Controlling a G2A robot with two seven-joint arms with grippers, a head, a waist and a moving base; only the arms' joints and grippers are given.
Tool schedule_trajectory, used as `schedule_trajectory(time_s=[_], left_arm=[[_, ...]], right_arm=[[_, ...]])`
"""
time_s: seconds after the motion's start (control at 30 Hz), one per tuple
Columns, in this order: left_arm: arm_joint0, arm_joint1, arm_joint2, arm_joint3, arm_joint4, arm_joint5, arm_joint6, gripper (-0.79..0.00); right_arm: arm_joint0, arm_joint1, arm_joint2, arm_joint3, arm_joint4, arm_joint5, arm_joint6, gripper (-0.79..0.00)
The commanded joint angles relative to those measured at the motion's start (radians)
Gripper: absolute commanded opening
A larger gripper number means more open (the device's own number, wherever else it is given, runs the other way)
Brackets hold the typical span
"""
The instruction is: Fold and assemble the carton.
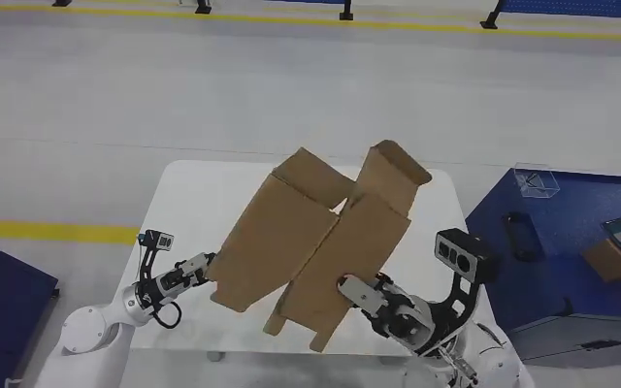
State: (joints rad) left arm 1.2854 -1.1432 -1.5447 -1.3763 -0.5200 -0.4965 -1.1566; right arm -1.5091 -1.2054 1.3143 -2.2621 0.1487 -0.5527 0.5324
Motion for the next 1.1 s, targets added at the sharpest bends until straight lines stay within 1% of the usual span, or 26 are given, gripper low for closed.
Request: schedule_trajectory(time_s=[0.0, 0.27, 0.33, 0.4, 0.43, 0.5, 0.57, 0.7, 0.77, 0.83, 0.87, 0.9, 0.93, 1.0, 1.03, 1.07], left_arm=[[0.0, 0.0, 0.0, 0.0, 0.0, 0.0, 0.0, 0.0], [0.0, 0.0, 0.0, 0.0, 0.0, 0.0, 0.0, 0.0], [0.0, 0.0, 0.0, 0.0, 0.0, 0.0, 0.0, 0.0], [0.0, 0.0, 0.0, 0.0, 0.0, 0.0, 0.0, 0.0], [0.0, 0.0, 0.0, 0.0, 0.0, 0.0, 0.0, 0.0], [0.0, 0.0, 0.0, 0.0, 0.0, 0.0, 0.0, 0.0], [0.0, 0.0, 0.0, 0.0, 0.0, 0.0, 0.0, 0.0], [0.0, 0.0, 0.0, 0.0, 0.0, 0.0, 0.0, 0.0], [0.0, 0.0, 0.0, 0.0, 0.0, 0.0, 0.0, 0.0], [0.0, 0.0, 0.0, 0.0, 0.0, 0.0, 0.0, 0.0], [0.0, 0.0, 0.0, 0.0, 0.0, 0.0, 0.0, 0.0], [0.0, 0.0, 0.0, 0.0, 0.0, 0.0, 0.0, 0.0], [0.0, 0.0, 0.0, 0.0, 0.0, 0.0, 0.0, 0.0], [0.0, 0.0, 0.0, 0.0, 0.0, 0.0, 0.0, 0.0], [0.0, 0.0, 0.0, 0.0, 0.0, 0.0, 0.0, 0.0], [0.0, 0.0, 0.0, 0.0, 0.0, 0.0, 0.0, 0.0]], right_arm=[[0.001, 0.0, 0.0, 0.001, 0.019, 0.0, 0.004, -0.785], [0.006, 0.0, 0.007, -0.005, 0.003, -0.003, 0.004, -0.785], [0.058, 0.003, 0.088, -0.048, -0.23, -0.068, -0.005, -0.785], [0.105, 0.003, 0.17, -0.088, -0.515, -0.146, -0.039, -0.785], [0.124, 0.001, 0.2, -0.088, -0.635, -0.169, -0.081, -0.785], [0.144, -0.005, 0.22, -0.088, -0.78, -0.207, -0.196, -0.785], [0.153, -0.009, 0.238, -0.088, -0.904, -0.212, -0.281, -0.785], [0.228, -0.007, 0.282, -0.088, -1.29, -0.285, -0.421, -0.785], [0.283, -0.002, 0.28, -0.088, -1.52, -0.347, -0.522, -0.785], [0.361, 0.01, 0.255, -0.088, -1.832, -0.383, -0.669, -0.785], [0.387, 0.018, 0.228, -0.088, -1.995, -0.364, -0.758, -0.785], [0.4, 0.028, 0.196, -0.088, -2.156, -0.317, -0.856, -0.785], [0.397, 0.039, 0.164, -0.088, -2.31, -0.255, -0.957, -0.785], [0.366, 0.062, 0.126, -0.088, -2.597, -0.085, -1.136, -0.785], [0.334, 0.07, 0.12, -0.088, -2.694, 0.006, -1.199, -0.785], [0.296, 0.076, 0.118, -0.088, -2.75, 0.081, -1.249, -0.785]])
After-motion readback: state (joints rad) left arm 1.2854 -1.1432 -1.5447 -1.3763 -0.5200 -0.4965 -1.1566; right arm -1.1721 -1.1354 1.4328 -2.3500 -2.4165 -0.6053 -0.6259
